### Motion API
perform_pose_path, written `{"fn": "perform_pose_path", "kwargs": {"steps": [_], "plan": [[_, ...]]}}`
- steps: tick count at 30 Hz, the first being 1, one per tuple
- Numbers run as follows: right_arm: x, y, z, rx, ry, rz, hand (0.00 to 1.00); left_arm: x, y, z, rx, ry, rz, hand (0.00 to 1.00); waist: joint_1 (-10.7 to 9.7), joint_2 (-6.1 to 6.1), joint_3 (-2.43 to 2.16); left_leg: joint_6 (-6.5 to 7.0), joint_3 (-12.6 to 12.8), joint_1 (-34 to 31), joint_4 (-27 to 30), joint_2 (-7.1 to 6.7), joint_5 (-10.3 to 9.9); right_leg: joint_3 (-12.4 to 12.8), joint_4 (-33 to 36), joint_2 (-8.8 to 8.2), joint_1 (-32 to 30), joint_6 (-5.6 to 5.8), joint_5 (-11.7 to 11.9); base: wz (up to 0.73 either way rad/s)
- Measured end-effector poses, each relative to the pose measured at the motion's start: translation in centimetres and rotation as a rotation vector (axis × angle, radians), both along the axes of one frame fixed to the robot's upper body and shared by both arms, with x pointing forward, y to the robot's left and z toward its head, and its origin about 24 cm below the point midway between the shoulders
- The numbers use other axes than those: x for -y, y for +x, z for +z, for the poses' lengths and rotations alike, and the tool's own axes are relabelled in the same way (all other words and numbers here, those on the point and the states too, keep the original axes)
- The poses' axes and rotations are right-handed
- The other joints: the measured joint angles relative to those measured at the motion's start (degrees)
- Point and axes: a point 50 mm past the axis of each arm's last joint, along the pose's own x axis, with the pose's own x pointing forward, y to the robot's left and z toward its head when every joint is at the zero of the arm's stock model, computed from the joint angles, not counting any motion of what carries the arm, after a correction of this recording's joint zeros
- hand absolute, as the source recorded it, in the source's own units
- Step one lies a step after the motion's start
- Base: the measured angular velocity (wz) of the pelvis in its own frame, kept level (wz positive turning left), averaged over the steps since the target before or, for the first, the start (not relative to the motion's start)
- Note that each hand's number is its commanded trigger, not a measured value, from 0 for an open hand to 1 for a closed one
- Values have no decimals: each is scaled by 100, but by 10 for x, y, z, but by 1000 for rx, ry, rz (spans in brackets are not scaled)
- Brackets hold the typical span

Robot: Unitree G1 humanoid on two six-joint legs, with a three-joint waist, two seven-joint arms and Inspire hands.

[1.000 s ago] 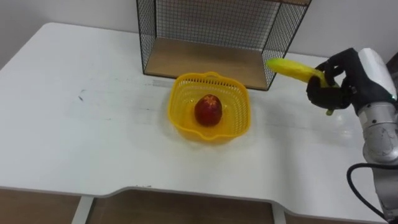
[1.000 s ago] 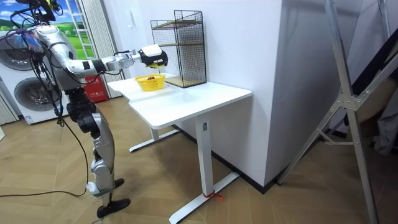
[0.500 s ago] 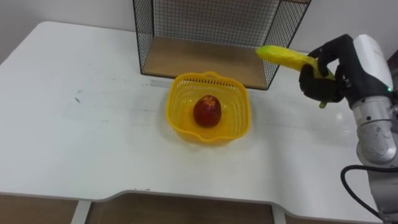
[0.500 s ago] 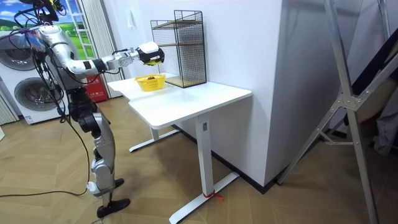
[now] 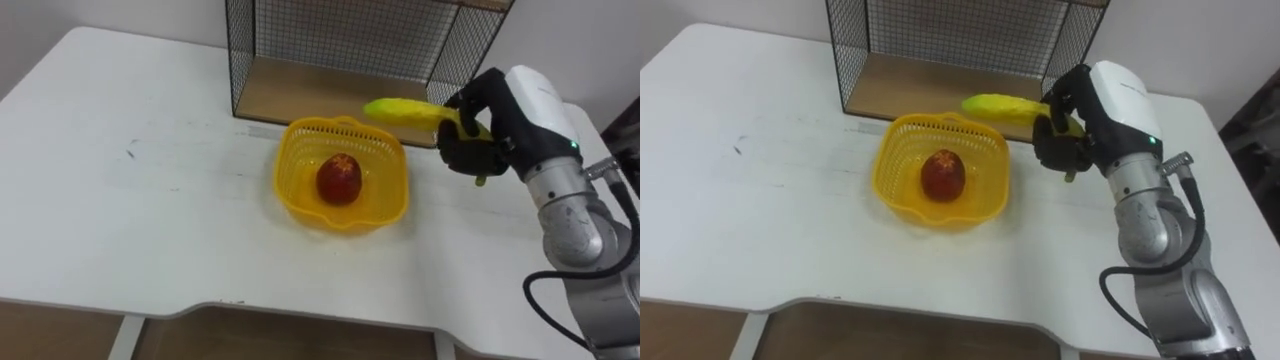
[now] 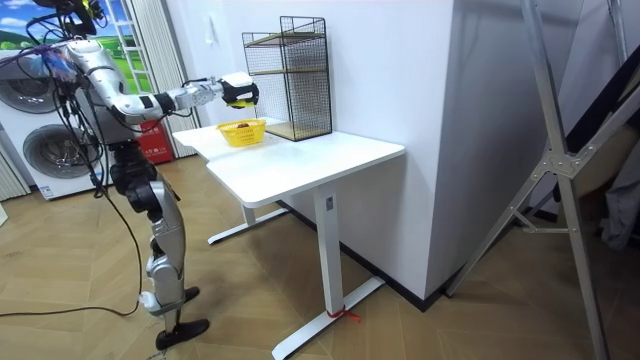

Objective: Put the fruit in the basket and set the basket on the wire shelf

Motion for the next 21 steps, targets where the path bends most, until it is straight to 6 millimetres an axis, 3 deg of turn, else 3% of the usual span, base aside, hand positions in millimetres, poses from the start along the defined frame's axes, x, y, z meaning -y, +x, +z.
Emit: {"fn": "perform_pose_path", "kwargs": {"steps": [6, 21], "plan": [[-6, 1, -2, -12, 9, 21, 100, 1, 11, 1, 33, -6, -4, 0, 133, 0, 33, 0, -1, -14, -4, 0, 0, 8, -6, 0, -18, 0, 0, 0], [-19, 0, -5, -69, 2, 88, 100, 2, 14, 2, 56, -24, 18, 0, 164, 14, 46, 0, -2, -50, -6, 1, 0, 7, -10, 2, -19, 0, 0, 0]]}}
